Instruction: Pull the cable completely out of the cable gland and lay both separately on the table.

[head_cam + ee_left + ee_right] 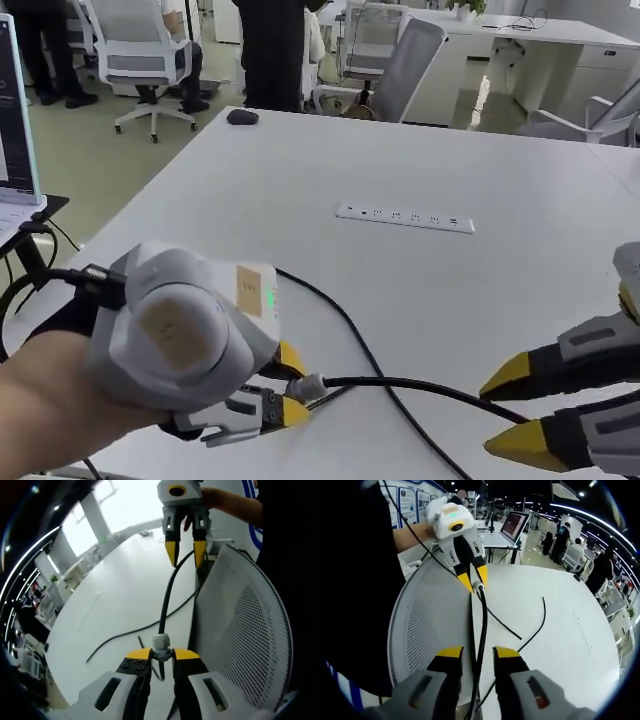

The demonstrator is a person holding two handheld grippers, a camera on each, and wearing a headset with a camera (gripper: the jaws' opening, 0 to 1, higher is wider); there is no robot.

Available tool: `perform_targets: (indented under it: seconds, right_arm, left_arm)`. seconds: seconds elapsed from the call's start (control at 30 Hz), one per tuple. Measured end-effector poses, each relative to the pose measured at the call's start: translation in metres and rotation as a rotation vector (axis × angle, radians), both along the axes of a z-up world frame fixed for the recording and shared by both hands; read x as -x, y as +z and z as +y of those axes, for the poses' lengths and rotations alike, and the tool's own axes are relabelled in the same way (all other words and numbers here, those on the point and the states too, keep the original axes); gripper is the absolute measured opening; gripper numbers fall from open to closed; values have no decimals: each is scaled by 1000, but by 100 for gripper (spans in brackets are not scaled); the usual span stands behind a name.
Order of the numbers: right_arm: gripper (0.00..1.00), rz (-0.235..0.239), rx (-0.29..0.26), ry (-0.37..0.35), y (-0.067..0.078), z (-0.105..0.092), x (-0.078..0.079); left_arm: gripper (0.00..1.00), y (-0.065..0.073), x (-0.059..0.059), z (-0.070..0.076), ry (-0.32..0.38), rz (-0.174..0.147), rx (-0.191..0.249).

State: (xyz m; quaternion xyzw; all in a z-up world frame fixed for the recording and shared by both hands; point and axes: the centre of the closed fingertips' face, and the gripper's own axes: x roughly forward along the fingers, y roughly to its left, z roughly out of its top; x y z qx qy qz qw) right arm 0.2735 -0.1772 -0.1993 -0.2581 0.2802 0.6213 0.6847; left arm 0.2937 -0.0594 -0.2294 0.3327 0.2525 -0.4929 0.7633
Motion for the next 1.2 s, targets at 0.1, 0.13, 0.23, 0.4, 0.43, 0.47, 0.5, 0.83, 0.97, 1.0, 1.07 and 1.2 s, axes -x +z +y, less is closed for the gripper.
perform_targets:
  seconds: [0.1, 0.13, 0.23, 0.4, 0.43, 0.47, 0.5, 0.83, 0.97, 1.0, 1.07, 1.2]
  right_arm:
    - [21, 82, -189, -10, 31, -10, 3]
    - [21, 76, -298, -101, 52, -33, -14]
    - [18, 51, -313, -202, 51, -52, -33]
    - [16, 31, -275, -489, 20, -98, -76]
    - [16, 39, -262, -534, 12, -105, -80]
    - [16, 42, -217, -588, -5, -114, -84]
    - [16, 40, -178, -610, -17, -120, -85]
    - [20, 243, 199, -598, -153, -140, -37]
    - [20, 262, 222, -524, -174, -126, -22]
    - [20, 265, 214, -505, -178, -123, -21]
    - [20, 249, 234, -461, -187, -119, -19]
    - [26, 212, 326, -405, -213, -123, -15]
  left_arm:
    - [17, 0, -1, 4, 12, -4, -3]
    - [17, -2, 0, 6, 20, 2, -4]
    - [17, -3, 0, 8, 26, 3, -6]
    - [17, -3, -3, 10, 31, -4, -11]
    - [17, -3, -3, 10, 33, -3, -10]
    - [17, -3, -3, 11, 34, -3, -10]
    - [17, -3, -3, 11, 36, -1, -11]
    - [17, -6, -4, 18, 55, 3, -18]
    - [17, -7, -3, 19, 60, 8, -19]
    - [17, -7, -3, 19, 61, 8, -18]
    - [17, -7, -3, 19, 63, 8, -17]
    - [17, -7, -3, 18, 62, 10, -17]
